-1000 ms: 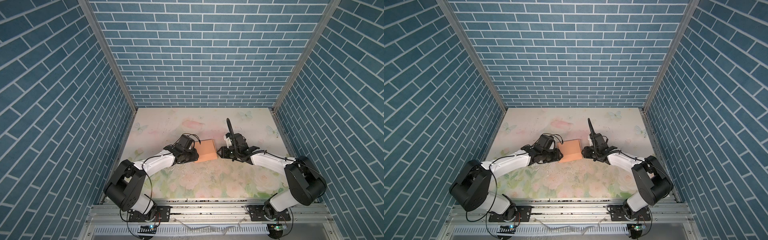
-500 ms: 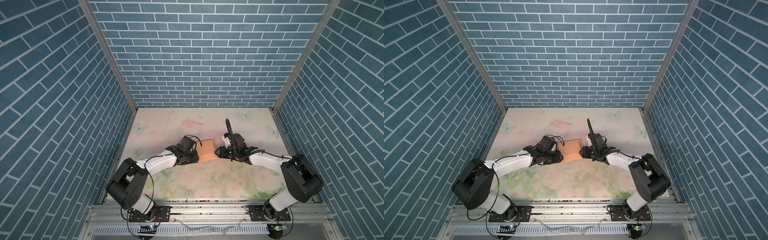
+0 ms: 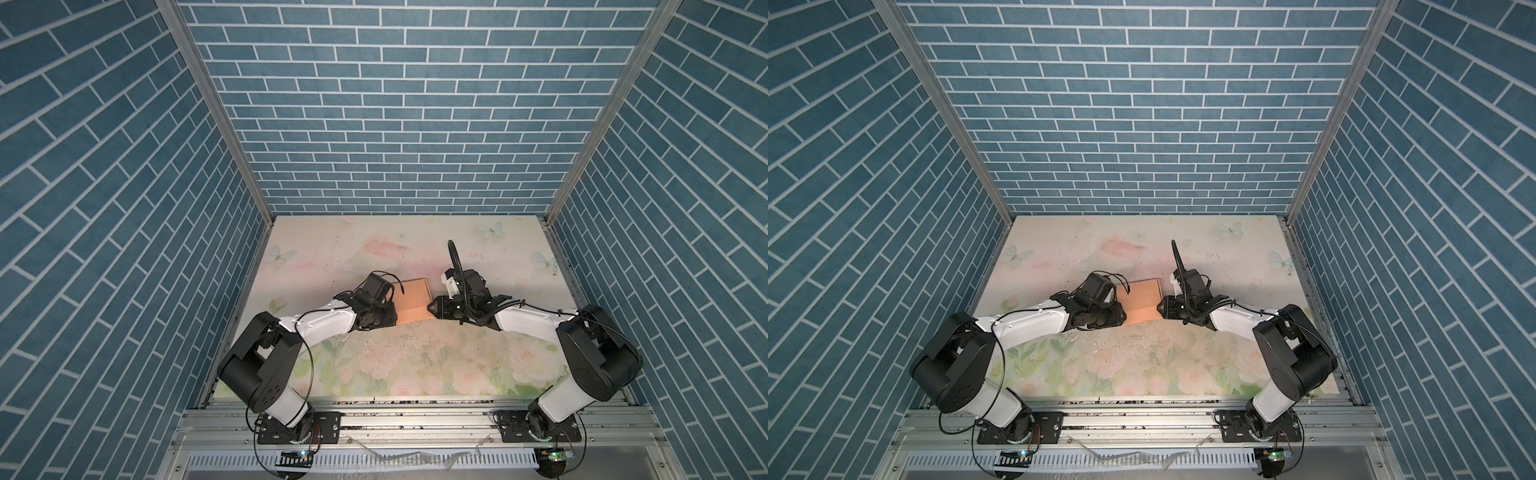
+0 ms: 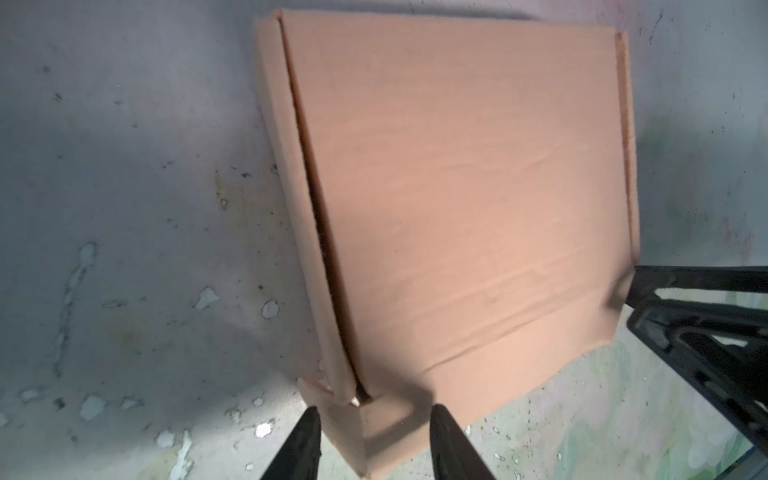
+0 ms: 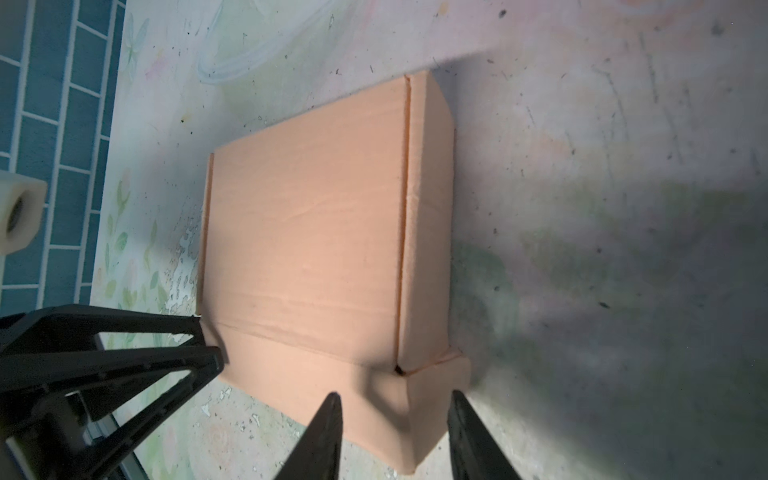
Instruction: Fold the paper box
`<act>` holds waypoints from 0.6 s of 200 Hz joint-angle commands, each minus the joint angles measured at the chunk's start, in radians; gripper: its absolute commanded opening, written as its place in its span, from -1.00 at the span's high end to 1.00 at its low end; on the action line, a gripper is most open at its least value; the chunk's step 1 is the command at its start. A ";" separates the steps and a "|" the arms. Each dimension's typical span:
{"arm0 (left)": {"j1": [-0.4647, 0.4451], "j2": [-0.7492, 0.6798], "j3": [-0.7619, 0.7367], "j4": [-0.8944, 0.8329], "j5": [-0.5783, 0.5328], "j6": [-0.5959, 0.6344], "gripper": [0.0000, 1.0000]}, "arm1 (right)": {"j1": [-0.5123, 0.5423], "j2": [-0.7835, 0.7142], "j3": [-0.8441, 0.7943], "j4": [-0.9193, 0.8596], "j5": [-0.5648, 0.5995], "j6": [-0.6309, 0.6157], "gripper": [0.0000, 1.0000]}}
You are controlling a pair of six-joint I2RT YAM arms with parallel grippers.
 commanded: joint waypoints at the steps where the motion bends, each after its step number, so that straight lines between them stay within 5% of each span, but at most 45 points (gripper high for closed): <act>1: -0.008 0.001 0.000 0.026 0.007 0.006 0.09 | 0.007 0.021 -0.025 0.063 -0.040 0.039 0.14; 120: -0.064 0.021 0.031 0.041 0.006 -0.025 0.09 | 0.010 0.016 -0.026 0.103 -0.092 0.109 0.21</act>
